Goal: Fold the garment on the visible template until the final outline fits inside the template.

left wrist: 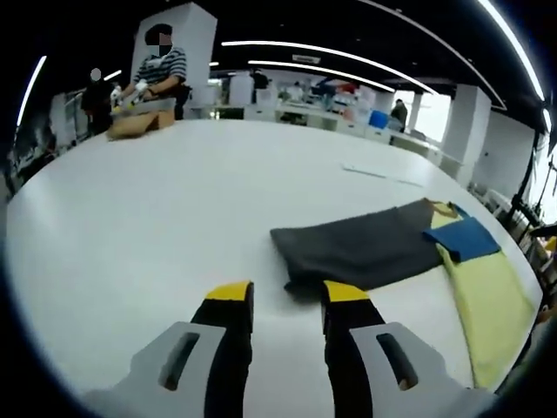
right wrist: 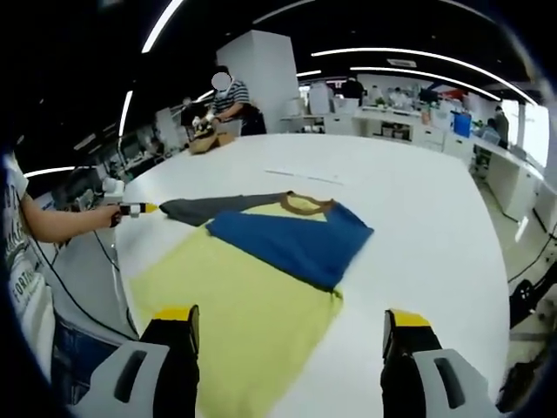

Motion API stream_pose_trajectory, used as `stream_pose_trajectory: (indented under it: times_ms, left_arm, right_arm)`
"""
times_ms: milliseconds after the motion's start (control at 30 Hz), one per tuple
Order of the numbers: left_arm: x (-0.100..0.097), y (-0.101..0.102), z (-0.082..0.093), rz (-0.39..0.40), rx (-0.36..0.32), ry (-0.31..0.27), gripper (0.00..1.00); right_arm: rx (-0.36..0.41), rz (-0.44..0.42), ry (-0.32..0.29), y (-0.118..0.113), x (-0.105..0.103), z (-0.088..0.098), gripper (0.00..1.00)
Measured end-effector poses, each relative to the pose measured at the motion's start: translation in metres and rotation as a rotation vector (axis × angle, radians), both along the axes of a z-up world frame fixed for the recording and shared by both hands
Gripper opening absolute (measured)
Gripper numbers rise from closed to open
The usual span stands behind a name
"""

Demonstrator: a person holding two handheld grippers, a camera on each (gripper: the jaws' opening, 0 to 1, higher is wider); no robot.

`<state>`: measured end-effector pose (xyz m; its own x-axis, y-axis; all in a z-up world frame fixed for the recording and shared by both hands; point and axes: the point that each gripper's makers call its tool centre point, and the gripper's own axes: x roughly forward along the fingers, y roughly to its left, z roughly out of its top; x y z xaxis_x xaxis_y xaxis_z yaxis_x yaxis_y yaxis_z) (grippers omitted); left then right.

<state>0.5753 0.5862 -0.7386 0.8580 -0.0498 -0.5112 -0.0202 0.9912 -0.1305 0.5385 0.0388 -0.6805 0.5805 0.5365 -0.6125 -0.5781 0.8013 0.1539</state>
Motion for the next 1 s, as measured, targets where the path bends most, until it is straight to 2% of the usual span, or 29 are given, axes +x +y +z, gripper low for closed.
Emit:
stream_pose_trajectory:
  times_ms: [133,233,400,533,633,800,1000]
  left_arm:
    - [0.007,-0.001,-0.003,-0.005,0.001,0.01,0.21]
    - [0.009,-0.001,-0.008,0.001,-0.009,0.029,0.14]
    - [0.01,0.0,-0.014,0.01,-0.02,0.05,0.1]
    - [0.01,-0.003,-0.017,0.014,-0.044,0.058,0.01]
    - [0.011,-0.002,-0.016,0.024,-0.049,0.052,0.0]
    - [0.012,-0.001,-0.014,0.039,-0.071,0.046,0.0]
    - [0.013,-0.002,-0.01,0.048,-0.076,0.045,0.0]
  right_arm:
    - [0.001,0.003,-0.005,0.001,-0.002,0.002,0.87]
    - [0.007,0.008,-0.005,0.002,-0.004,0.003,0.88]
    - [0.007,0.02,0.0,0.003,-0.006,0.002,0.92]
    - [0.009,0.024,0.002,0.003,-0.007,0.001,0.94]
    - [0.017,0.034,0.008,0.005,-0.009,0.001,0.99]
    - [0.015,0.068,0.011,0.01,-0.014,0.0,0.99]
    - [0.013,0.07,0.007,0.012,-0.015,0.0,0.99]
